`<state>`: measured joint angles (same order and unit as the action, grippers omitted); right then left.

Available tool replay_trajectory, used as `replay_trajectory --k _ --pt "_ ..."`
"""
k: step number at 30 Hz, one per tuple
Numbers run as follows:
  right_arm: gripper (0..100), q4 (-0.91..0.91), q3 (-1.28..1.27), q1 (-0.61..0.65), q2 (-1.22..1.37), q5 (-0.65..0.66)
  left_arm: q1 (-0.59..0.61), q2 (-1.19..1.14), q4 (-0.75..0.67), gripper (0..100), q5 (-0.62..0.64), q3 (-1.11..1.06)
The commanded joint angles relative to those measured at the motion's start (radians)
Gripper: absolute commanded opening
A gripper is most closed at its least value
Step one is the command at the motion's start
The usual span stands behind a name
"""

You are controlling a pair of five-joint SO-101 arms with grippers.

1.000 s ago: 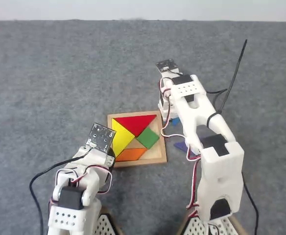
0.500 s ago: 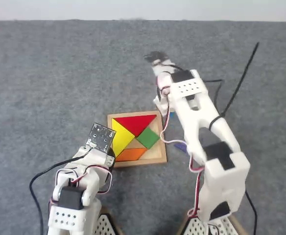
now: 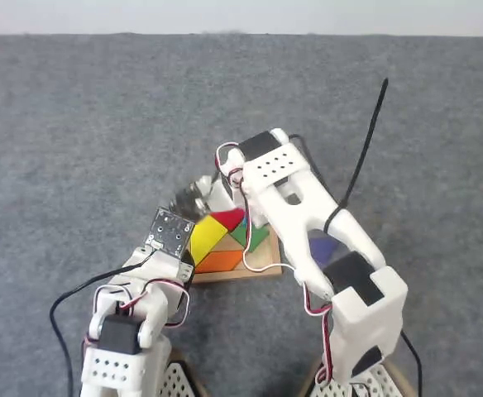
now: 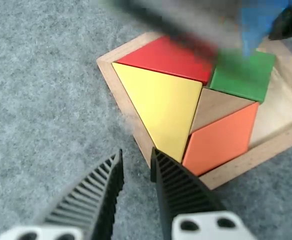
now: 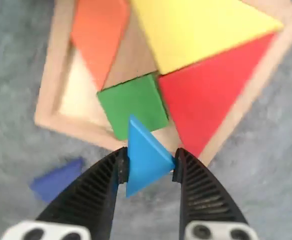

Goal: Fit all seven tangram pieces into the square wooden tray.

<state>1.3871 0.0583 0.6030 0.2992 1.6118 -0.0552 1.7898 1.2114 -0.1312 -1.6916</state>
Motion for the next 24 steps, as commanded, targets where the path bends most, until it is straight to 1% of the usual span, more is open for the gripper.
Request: replay_trajectory --k 1,7,10,14,17,24 --pt "9.8 -0.044 0.034 0.002 -0.076 0.226 -0.002 -0.002 0.005 9 0.012 0.007" --pt "9.8 -0.062 0.071 -0.001 -0.016 0.496 -0.002 -0.002 0.005 9 0.012 0.007" --pt "9.8 -0.061 0.106 -0.021 0.033 0.591 -0.002 -0.002 0.005 9 0.012 0.007" --pt "9.8 0.024 0.152 -0.05 0.07 0.706 -0.002 -0.002 0.005 9 0.012 0.007" --pt "9.8 0.071 0.181 -0.058 0.084 0.744 -0.002 -0.002 0.005 9 0.012 0.007" --pt "13.3 0.07 0.19 -0.021 0.131 0.766 -0.002 -0.002 0.005 9 0.012 0.007"
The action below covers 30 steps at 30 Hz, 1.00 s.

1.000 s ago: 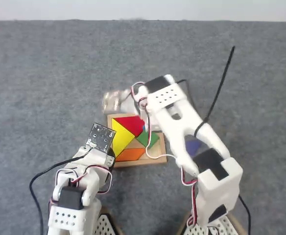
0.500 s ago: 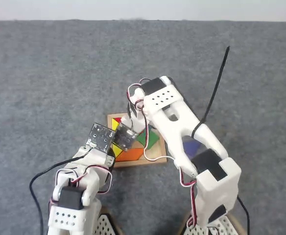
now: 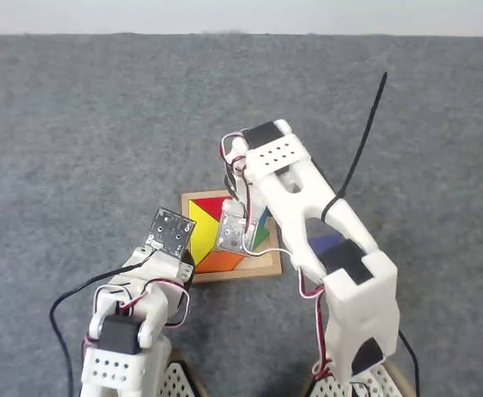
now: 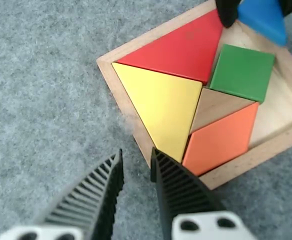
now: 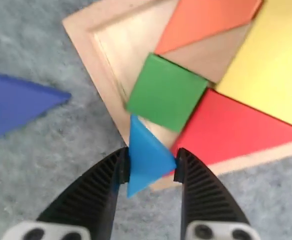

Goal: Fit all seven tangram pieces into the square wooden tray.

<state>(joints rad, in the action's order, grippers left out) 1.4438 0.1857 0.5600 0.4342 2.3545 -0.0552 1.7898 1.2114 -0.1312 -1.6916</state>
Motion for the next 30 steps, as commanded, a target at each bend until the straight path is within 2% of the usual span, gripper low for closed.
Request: replay_trajectory --k 1,12,18,24,26,30 --pt "13.3 0.008 0.069 0.024 0.005 0.031 -0.002 -0.002 0.005 9 0.012 0.007" --pt "13.9 0.015 0.109 0.022 0.031 0.028 -0.002 -0.002 0.005 9 0.012 0.007" --pt "23.9 -0.007 0.11 0.024 0.033 -0.054 -0.002 -0.002 0.005 9 0.012 0.007" --pt "24.1 -0.021 0.118 0.018 0.025 -0.069 -0.002 -0.002 0.005 9 0.012 0.007" --pt "24.1 -0.022 0.176 0.016 0.022 -0.183 -0.002 -0.002 0.005 9 0.012 0.007" --pt "23.9 -0.008 0.308 -0.004 -0.018 -0.62 -0.002 -0.002 0.005 9 0.012 0.007"
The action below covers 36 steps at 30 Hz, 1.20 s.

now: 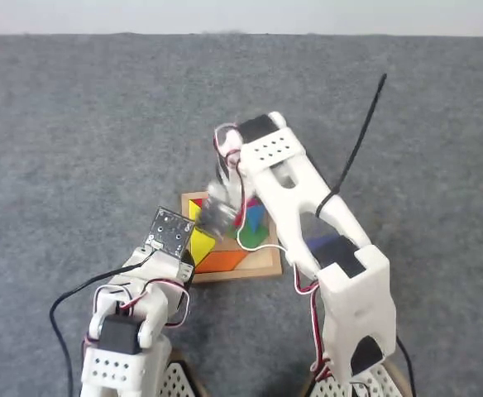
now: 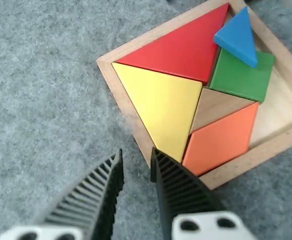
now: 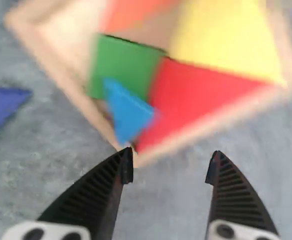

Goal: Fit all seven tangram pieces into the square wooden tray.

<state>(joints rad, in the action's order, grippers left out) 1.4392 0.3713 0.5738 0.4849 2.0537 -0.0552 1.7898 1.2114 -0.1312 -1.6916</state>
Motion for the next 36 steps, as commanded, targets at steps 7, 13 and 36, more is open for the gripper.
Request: replay_trajectory --k 7,13,36 --pt "0.7 -0.004 0.199 -0.134 -0.197 -0.845 -0.002 -0.002 0.005 9 0.012 0.007" --pt "0.7 0.094 0.19 -0.17 -0.334 -1.252 -0.002 -0.002 0.005 9 0.012 0.007" --pt "0.6 -0.579 -0.841 -0.012 -0.651 -1.827 -0.002 -0.002 0.005 9 0.012 0.007"
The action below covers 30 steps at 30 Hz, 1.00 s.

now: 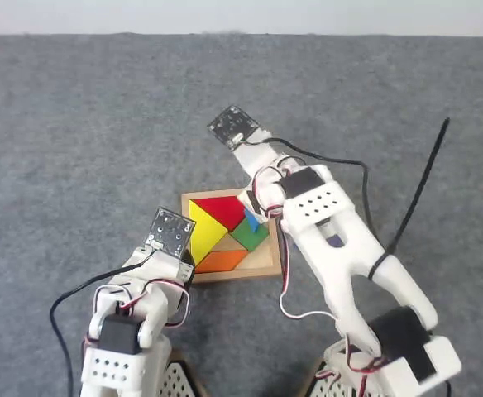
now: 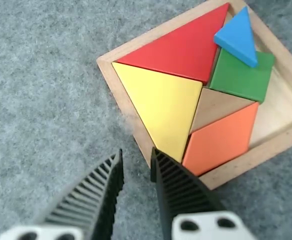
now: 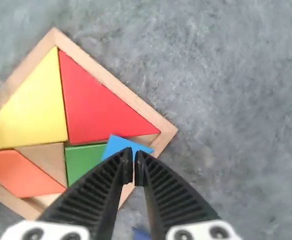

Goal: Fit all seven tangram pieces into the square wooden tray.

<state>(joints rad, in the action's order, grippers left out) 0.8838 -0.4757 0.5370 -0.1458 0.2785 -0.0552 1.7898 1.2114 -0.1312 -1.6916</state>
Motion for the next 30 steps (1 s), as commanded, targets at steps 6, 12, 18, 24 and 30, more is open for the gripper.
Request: replay_trajectory --k 6,12,18,24,30 --pt "0.6 -0.024 0.009 0.108 0.045 -0.054 -0.002 -0.002 0.005 9 0.012 0.007" --pt "0.6 -0.016 -0.029 0.147 0.064 -0.054 -0.002 -0.002 0.005 9 0.012 0.007" --pt "0.6 -0.025 -0.043 0.117 0.114 -0.054 -0.002 -0.002 0.005 9 0.012 0.007" --pt "0.6 -0.024 0.009 0.116 0.202 -0.046 -0.002 -0.002 0.005 9 0.012 0.007" --pt "0.6 -0.022 0.023 0.104 0.213 -0.044 -0.002 -0.002 0.005 9 0.012 0.007"
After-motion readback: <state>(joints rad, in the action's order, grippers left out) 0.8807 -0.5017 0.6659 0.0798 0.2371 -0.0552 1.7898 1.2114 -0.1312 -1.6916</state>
